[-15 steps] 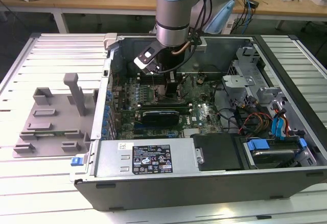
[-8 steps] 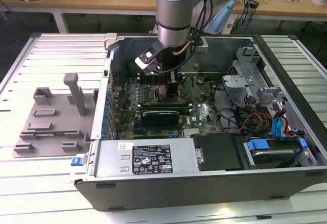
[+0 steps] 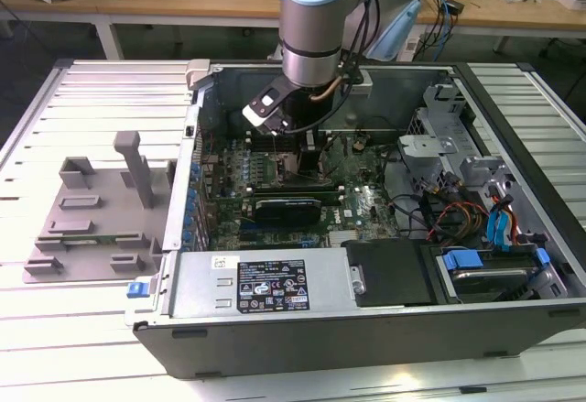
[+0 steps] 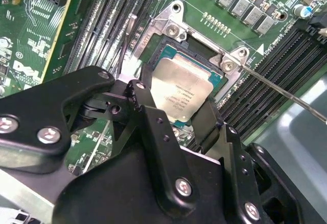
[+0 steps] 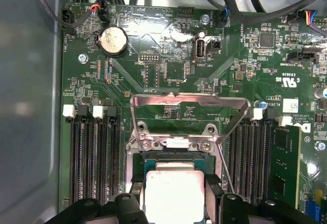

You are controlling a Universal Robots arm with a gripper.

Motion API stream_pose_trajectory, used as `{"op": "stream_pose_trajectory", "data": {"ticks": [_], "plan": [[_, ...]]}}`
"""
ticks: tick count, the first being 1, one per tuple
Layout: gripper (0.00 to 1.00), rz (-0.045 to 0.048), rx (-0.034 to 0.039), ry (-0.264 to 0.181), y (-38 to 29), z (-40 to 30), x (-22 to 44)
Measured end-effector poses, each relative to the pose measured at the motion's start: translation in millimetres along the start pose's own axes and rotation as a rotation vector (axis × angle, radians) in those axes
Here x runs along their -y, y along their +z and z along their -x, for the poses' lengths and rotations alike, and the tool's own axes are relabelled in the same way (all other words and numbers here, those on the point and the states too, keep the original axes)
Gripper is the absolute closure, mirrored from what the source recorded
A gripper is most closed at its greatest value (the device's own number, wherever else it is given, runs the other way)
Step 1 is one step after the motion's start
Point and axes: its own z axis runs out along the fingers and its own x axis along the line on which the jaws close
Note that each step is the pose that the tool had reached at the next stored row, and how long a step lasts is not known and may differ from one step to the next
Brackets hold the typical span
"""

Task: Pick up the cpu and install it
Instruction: 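Place the cpu into insertion slot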

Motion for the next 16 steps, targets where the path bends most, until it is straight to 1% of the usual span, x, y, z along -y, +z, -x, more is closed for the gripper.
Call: {"op": "stream_pose_trajectory", "data": {"ticks": [3, 12, 14, 16], "plan": [[0.45, -0.0002, 0.0014, 0.000, 1.5, 0.0, 0.0], [0.45, -0.0002, 0.0014, 0.000, 3.0, 1.0, -0.2], [0.45, -0.0004, 0.0015, 0.000, 3.0, 1.1, -2.4], [0.45, -0.0004, 0.0016, 0.000, 3.7, 1.0, -2.6]]}}
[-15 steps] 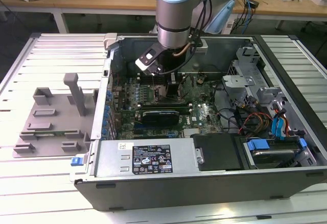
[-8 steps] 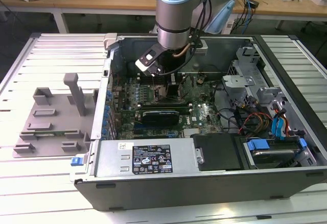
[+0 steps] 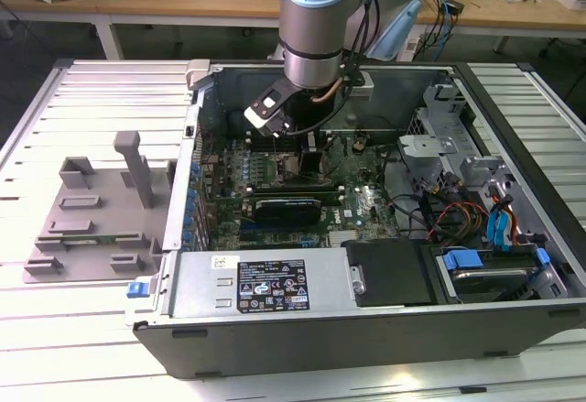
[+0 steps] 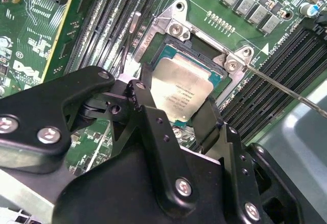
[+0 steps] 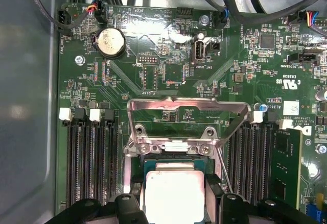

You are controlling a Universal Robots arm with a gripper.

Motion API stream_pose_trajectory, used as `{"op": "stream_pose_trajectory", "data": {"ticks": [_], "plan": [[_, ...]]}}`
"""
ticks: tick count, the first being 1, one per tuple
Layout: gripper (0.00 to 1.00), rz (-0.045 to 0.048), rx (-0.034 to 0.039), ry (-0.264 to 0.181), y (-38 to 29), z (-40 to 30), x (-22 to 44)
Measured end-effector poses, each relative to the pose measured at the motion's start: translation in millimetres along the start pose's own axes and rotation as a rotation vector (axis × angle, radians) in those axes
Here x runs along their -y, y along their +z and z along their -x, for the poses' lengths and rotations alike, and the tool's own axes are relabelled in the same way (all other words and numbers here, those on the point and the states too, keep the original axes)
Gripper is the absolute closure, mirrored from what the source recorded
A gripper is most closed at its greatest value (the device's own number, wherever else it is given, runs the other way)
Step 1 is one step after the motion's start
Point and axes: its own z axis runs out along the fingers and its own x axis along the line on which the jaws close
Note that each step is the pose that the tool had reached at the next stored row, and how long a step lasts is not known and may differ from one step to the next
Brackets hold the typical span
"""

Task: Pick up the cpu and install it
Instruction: 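Place the cpu into insertion slot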

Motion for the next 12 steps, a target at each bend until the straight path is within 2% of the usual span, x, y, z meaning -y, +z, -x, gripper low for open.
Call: {"op": "stream_pose_trajectory", "data": {"ticks": [5, 6, 7, 8, 9, 12], "plan": [[0.45, 0.0006, -0.0007, 0.000, 0.4, -0.1, -0.1], [0.38, 0.0006, -0.0009, 0.000, 0.5, -0.1, -0.1], [0.38, 0.0004, -0.0009, 0.000, 0.4, -0.1, 0.0], [0.38, 0.0004, -0.0060, 0.000, 0.3, 0.0, 0.0], [0.38, 0.0002, -0.0162, 0.000, 0.1, 0.1, 0.1], [0.38, 0.0007, -0.0185, 0.000, 0.3, 0.0, 0.0]]}}
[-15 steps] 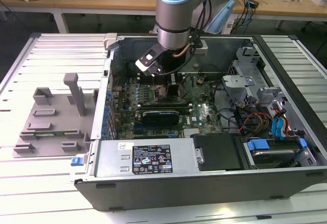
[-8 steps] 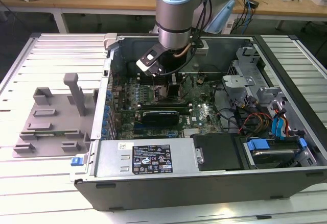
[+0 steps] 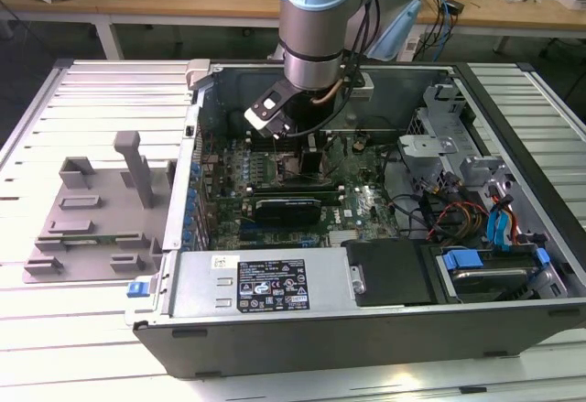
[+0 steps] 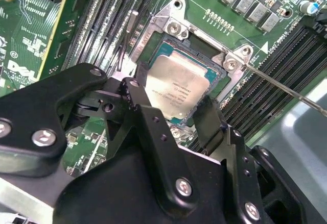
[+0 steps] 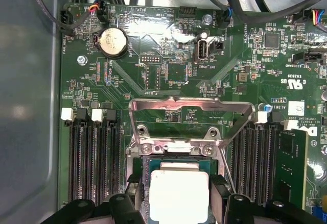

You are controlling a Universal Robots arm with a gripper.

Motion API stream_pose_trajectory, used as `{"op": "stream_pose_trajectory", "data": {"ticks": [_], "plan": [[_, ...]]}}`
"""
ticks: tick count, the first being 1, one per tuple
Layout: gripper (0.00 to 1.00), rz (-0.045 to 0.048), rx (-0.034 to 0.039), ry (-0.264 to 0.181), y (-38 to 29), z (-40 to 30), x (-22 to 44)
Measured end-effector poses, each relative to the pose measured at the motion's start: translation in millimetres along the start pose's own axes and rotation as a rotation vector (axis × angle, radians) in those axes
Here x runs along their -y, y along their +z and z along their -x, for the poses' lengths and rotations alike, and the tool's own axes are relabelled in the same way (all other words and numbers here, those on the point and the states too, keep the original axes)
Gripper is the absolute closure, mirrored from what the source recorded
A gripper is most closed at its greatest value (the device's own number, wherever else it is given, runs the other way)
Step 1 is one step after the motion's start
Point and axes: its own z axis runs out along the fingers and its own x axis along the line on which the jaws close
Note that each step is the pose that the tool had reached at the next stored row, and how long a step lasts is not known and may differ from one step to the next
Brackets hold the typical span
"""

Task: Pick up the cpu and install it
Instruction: 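Place the cpu into insertion slot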

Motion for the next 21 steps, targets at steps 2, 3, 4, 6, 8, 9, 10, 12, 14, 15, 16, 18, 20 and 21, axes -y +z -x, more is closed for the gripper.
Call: {"op": "stream_pose_trajectory", "data": {"ticks": [2, 3, 4, 6, 8, 9, 10, 12, 14, 15, 16, 18, 20, 21], "plan": [[0.38, 0.0004, -0.0002, -0.001, -0.1, 0.0, 0.0], [0.38, 0.0007, -0.0003, -0.009, -0.2, 0.0, 0.0], [0.38, 0.0007, -0.0005, -0.013, -0.2, 0.0, 0.0], [0.38, 0.0009, -0.0009, -0.016, -0.2, 0.0, 0.0], [0.38, 0.0009, -0.0010, -0.016, -0.2, 0.0, 0.0], [0.38, 0.0009, -0.0009, -0.016, -0.2, 0.0, 0.0], [0.38, 0.0009, -0.0010, -0.017, -0.2, 0.0, 0.0], [0.38, 0.0009, -0.0010, -0.018, -0.2, 0.0, 0.0], [0.38, 0.0012, -0.0015, -0.019, 0.0, -0.1, -0.1], [0.31, 0.0010, -0.0011, -0.019, -0.2, 0.0, 0.0], [0.31, 0.0010, -0.0011, -0.020, -0.2, 0.0, 0.0], [0.31, 0.0011, -0.0016, -0.020, -0.7, 0.0, 0.0], [0.31, 0.0010, -0.0020, -0.019, -4.4, 0.1, 0.0], [0.31, 0.0011, -0.0021, -0.020, -6.6, 0.2, 0.0]]}}
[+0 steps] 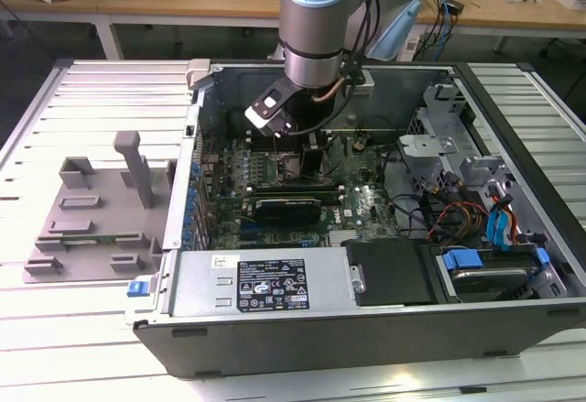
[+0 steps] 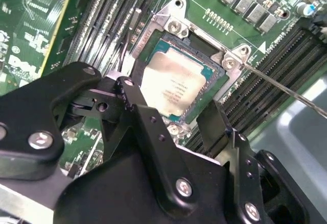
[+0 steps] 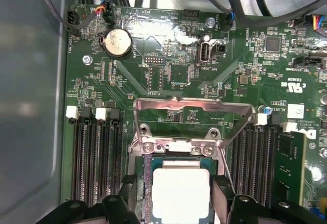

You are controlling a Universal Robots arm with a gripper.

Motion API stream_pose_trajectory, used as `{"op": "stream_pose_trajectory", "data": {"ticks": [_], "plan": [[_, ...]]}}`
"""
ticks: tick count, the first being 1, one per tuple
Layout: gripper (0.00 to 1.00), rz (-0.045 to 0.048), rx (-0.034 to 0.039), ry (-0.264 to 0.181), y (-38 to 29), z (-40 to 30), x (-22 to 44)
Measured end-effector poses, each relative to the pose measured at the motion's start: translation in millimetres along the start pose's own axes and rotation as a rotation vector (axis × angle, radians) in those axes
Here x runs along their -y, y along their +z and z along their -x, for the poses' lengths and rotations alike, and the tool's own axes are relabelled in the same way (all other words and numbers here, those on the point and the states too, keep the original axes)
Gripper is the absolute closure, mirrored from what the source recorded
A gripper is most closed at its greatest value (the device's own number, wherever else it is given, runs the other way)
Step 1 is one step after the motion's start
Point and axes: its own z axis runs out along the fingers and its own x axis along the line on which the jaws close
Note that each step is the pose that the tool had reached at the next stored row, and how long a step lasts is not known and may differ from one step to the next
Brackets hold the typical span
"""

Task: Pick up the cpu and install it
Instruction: 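Place the cpu into insertion slot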

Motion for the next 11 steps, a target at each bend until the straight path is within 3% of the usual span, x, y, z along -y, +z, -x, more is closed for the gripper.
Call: {"op": "stream_pose_trajectory", "data": {"ticks": [11], "plan": [[0.31, 0.0001, -0.0005, 0.000, 0.9, 2.8, 0.1]]}}
